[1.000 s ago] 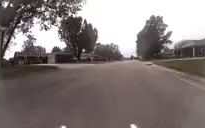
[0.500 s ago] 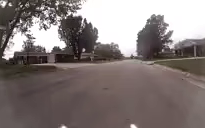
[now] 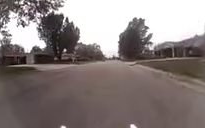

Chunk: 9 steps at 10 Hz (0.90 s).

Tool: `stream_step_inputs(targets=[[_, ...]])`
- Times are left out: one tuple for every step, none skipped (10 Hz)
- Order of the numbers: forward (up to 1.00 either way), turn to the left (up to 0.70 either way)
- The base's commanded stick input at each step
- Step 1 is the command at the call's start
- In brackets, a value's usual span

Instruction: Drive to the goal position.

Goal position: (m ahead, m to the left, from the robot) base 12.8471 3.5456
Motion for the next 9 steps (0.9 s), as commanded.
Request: stream_step_inputs(targets=[[0.50,0.00],[0.50,0.00],[0.50,0.00],[0.50,0.00],[0.50,0.00],[0.50,0.00],[0.50,0.00],[0.50,0.00],[0.50,0.00]])
